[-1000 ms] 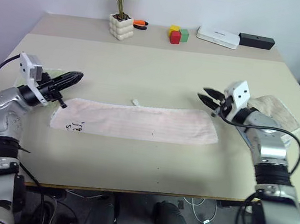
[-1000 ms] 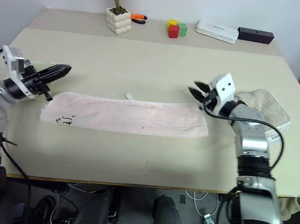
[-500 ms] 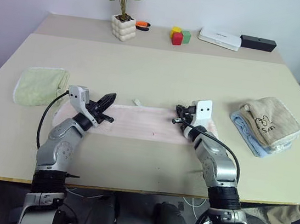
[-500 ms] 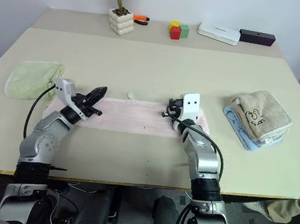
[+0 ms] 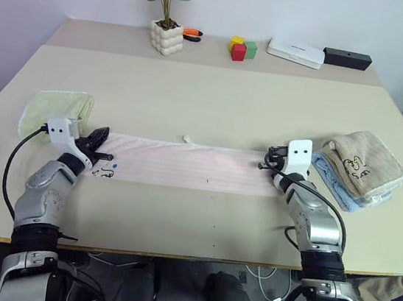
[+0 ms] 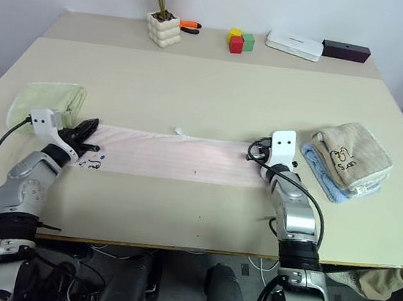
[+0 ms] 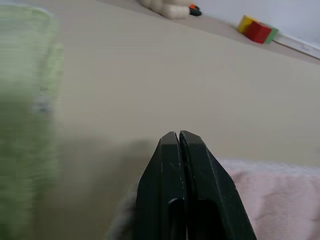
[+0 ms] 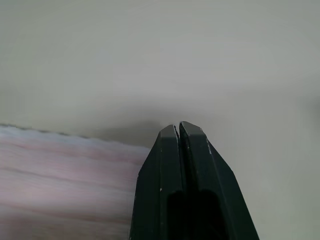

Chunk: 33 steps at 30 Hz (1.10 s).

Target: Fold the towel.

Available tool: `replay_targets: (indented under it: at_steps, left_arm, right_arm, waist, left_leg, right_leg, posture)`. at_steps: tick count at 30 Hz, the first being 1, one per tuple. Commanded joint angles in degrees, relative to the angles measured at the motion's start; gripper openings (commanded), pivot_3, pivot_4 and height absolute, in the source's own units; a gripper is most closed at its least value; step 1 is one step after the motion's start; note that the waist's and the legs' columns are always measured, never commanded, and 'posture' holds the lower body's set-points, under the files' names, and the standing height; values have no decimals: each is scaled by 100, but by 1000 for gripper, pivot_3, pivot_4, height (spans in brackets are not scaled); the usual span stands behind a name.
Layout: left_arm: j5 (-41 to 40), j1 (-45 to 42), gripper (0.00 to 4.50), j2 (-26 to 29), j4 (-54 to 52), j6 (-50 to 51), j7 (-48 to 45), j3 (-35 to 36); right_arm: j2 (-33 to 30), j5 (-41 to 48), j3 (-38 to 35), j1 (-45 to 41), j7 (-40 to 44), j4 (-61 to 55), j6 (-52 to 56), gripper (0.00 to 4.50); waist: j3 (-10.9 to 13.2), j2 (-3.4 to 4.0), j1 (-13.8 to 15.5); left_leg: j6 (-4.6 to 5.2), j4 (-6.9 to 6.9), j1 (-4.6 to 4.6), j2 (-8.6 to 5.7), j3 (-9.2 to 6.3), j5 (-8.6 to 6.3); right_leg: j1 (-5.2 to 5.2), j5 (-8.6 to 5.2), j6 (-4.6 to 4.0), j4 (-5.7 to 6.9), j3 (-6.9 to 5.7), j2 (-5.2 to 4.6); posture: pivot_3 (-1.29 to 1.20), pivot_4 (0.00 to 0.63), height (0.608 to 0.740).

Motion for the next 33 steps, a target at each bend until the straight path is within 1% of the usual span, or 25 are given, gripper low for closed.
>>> replay_targets:
  at_steps: [1,3,4,7,10,11,14,17,20,25,29,31,33]
  left_arm:
    - [-583,-42,0,-5,-508,416,-149,218]
    - [-599,-16,564,47,-700,399,-333,113]
    - [-620,-10,882,73,-813,453,-387,64]
    - [-532,0,2413,179,-1028,451,-598,-84]
    - [-506,4,3935,430,-1138,386,-1168,-236]
    - [-437,31,4466,549,-1144,326,-1394,-327]
    - [-276,1,4466,826,-836,44,-1914,-427]
    - [-422,-62,4466,1020,-613,-27,-2510,-425]
    - [-509,-129,4466,1177,-549,-123,-3228,-519]
    - [-863,-444,4466,1488,-270,188,-4438,-575]
    - [-890,-783,4466,1769,118,455,-5085,-698]
    - [-831,-896,4466,1860,270,592,-5317,-805]
    - [-731,-942,4466,1870,336,529,-5432,-870]
  right_arm:
    - [-56,316,-252,-54,284,-67,-19,282]
    - [-100,391,-327,-109,317,-227,71,877]
    - [-93,552,-408,-125,406,-352,142,1318]
    - [-64,994,-681,-139,474,-729,575,2822]
    - [-197,1832,-1119,93,729,-1388,1368,4352]
    - [-189,2169,-1336,177,722,-1576,1633,4500]
    - [-256,2918,-1793,645,759,-2170,2228,4500]
    - [-184,3723,-2197,1168,529,-2812,2837,4500]
    - [-14,4825,-2620,1435,51,-3294,3335,4500]
    - [-42,5948,-2962,2110,-701,-3723,3741,4500]
    - [-40,6833,-3055,2716,-1249,-3863,3729,4500]
    - [-8,6923,-2890,3104,-1353,-3986,3700,4500]
    - [11,7068,-2780,3262,-1518,-4012,3600,4500]
  waist:
    - [0,0,-1]
    - [0,0,-2]
    - [0,0,-2]
    - [1,1,-7]
    - [1,1,-5]
    - [1,1,4]
    - [1,1,16]
    - [1,1,0]
    - [1,1,-14]
    - [1,0,9]
    - [1,0,0]
    - [0,1,-17]
    - [0,0,-24]
  left_leg:
    - [0,0,0,0,-1,0]
    - [0,0,-1,1,-1,0]
    - [0,0,-1,1,-1,0]
    - [0,-2,-1,1,-1,0]
    - [0,-3,-1,2,0,0]
    - [0,-4,-2,2,0,0]
    - [0,-6,-2,2,0,0]
    - [1,-11,-2,2,0,-1]
    - [1,-12,-2,3,0,-1]
    - [2,-15,-2,4,-2,-2]
    - [4,-14,-4,2,-2,-2]
    - [5,-15,-3,2,-4,-3]
    - [6,-18,-2,3,-6,-4]
  right_leg:
    - [0,0,0,0,0,0]
    - [0,0,0,0,0,0]
    - [0,0,0,0,0,0]
    - [-2,0,0,0,0,0]
    - [-3,0,0,0,0,1]
    - [-3,0,0,0,0,1]
    - [-2,-1,-1,-5,-1,0]
    - [-2,-1,-2,-8,-1,0]
    - [-4,-1,-2,-8,-1,0]
    - [-3,-2,-4,-9,-2,1]
    - [-2,-2,-4,-13,-2,-1]
    - [-1,-2,-4,-14,-2,0]
    - [-2,-2,-3,-14,-1,1]
  posture:
    - [0,150,735]
    - [0,150,735]
    - [0,150,735]
    - [0,150,735]
    - [0,150,735]
    - [0,150,735]
    - [0,150,735]
    - [0,150,735]
    - [0,150,735]
    - [0,150,735]
    - [0,150,735]
    - [0,150,735]
    - [0,150,735]
